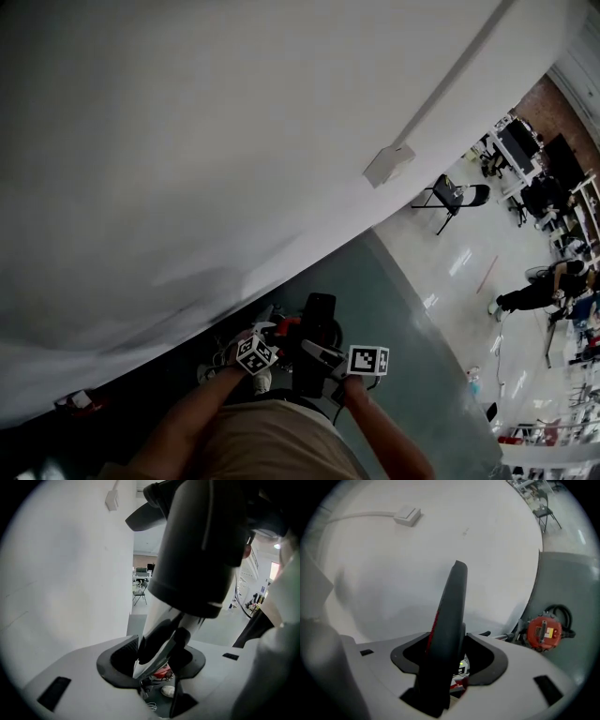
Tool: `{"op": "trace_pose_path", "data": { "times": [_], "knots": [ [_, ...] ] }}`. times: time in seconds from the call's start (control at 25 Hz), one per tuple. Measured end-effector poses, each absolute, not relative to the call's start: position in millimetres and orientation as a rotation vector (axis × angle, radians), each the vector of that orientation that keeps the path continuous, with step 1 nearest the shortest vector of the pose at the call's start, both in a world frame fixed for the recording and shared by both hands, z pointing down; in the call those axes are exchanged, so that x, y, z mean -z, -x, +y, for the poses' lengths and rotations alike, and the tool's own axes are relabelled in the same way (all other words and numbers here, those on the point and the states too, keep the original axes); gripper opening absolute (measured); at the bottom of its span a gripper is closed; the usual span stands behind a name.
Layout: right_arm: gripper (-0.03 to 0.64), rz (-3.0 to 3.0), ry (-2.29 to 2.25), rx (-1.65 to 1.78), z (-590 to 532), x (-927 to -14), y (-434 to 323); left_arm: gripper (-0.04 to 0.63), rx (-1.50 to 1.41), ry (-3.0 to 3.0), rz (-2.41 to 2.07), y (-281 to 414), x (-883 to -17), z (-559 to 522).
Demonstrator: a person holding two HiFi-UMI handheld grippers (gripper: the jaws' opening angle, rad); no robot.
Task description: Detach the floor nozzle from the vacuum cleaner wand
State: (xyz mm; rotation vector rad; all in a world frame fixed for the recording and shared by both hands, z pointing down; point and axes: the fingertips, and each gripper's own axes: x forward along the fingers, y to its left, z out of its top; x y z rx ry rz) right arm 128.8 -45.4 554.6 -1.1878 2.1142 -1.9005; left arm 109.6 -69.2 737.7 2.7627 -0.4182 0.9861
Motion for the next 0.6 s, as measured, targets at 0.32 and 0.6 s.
{"op": "trace_pose_path", "data": {
  "times": [0.32,0.6],
  "knots": [
    [0.242,2.580,1.398,1.852,-45.2,-546.9,-144.0,0.156,-1.019,-2.803,-0.510,-123.9,-737.9,-63.5],
    [0.247,3.350,1.368,1.469,-44.1,-545.9,-146.9,0.146,-1.054,-2.782,-0.584,-131.7,-741.0,-58.2]
  ]
}}
